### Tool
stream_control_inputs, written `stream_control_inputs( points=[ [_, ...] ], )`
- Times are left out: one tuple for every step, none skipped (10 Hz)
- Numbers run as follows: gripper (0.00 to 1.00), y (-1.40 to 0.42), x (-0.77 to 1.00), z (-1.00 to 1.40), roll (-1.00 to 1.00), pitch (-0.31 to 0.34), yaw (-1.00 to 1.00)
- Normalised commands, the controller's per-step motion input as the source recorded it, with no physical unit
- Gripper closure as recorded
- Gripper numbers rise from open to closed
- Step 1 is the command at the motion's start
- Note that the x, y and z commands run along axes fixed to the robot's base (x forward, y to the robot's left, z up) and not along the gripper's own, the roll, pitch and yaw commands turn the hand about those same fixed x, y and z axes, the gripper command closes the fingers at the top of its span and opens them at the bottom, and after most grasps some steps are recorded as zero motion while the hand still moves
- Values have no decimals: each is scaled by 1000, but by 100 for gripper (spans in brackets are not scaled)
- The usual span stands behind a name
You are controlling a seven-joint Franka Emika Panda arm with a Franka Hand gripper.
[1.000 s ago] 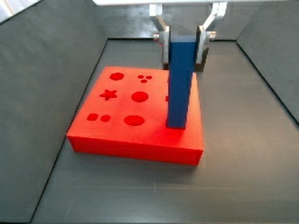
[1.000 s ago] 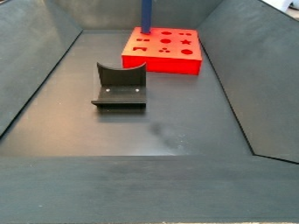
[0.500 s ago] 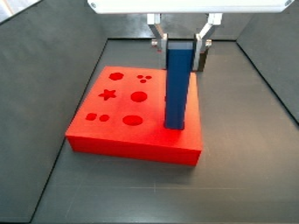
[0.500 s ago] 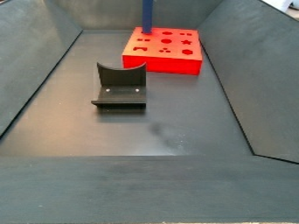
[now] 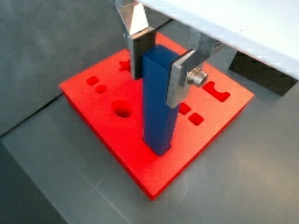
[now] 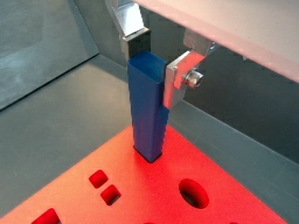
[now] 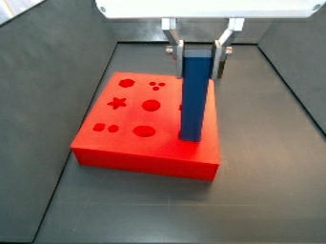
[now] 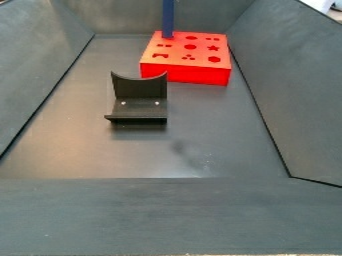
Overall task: Pick up the rectangle object. Move up. Move to above the board. Insert the rectangle object.
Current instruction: Insert the rectangle object.
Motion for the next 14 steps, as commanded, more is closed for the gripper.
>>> stream_control_inputs(
  points=[
    [100, -34, 246, -174, 103, 0, 0],
    [100, 0, 286, -223, 47, 0, 0],
    [100, 49, 329, -211, 24, 0, 0],
    [100, 149, 269, -180, 24, 0, 0],
    [100, 60, 69, -183, 67, 0, 0],
    [100, 0, 0, -220, 174, 0, 17],
    [100, -111, 51, -309, 237, 0, 100],
    [100, -86, 266, -369, 199, 59, 66],
    [100, -31, 374, -403, 159, 116, 23],
    [100, 0, 371, -431, 101, 107, 0],
    [100, 0, 309, -394, 43, 60, 0],
    [100, -3, 280, 0, 23, 51, 0],
    [100, -31, 0, 0, 1, -1, 0],
    [100, -51, 74, -94, 0, 0, 0]
  ],
)
